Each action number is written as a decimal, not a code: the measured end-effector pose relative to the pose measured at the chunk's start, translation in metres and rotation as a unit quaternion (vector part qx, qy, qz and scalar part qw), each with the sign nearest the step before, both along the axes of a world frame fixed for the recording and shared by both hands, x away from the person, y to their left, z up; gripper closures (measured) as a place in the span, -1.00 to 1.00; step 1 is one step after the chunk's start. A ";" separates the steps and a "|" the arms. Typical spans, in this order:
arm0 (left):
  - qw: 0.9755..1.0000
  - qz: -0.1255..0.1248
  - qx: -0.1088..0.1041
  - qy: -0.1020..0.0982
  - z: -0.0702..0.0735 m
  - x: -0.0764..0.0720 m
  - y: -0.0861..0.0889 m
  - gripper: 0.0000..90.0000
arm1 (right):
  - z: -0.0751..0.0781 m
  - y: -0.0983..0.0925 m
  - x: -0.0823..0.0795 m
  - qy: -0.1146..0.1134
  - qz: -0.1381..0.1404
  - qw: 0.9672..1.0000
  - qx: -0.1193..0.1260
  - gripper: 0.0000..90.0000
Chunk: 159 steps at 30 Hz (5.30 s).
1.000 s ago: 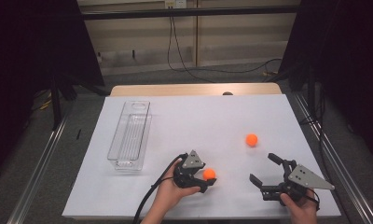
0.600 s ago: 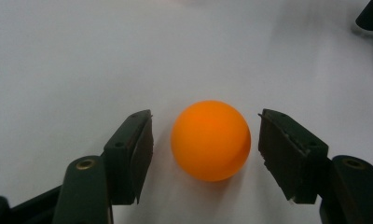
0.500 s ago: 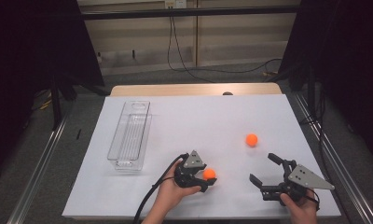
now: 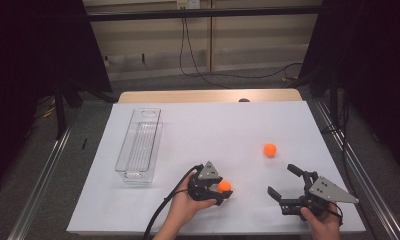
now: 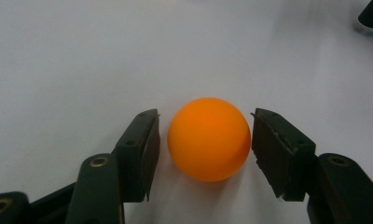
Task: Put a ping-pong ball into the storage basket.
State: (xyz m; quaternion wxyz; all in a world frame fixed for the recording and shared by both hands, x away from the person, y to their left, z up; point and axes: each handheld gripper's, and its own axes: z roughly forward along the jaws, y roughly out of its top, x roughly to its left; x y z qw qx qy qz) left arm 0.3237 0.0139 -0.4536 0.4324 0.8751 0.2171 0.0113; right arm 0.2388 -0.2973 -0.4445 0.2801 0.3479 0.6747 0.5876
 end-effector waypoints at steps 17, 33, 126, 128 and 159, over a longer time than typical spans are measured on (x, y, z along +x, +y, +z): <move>1.000 -0.004 0.007 0.004 -0.002 -0.001 -0.003 0.01 | 0.000 0.000 0.000 -0.001 0.000 1.000 0.000 -0.96; 1.000 -0.007 0.015 0.006 -0.003 -0.001 -0.004 0.12 | 0.000 0.000 0.000 -0.002 0.001 1.000 0.000 -0.96; 0.998 0.025 -0.027 0.056 0.049 0.032 0.016 0.13 | -0.002 0.000 0.003 0.006 -0.010 1.000 0.002 -0.98; 0.998 0.026 -0.027 0.054 0.050 0.033 0.015 0.13 | -0.002 0.000 0.003 0.006 -0.011 1.000 0.001 -0.98; 0.997 0.049 -0.035 0.051 0.066 0.044 0.026 0.13 | -0.001 0.001 0.003 0.004 -0.007 1.000 0.000 -0.97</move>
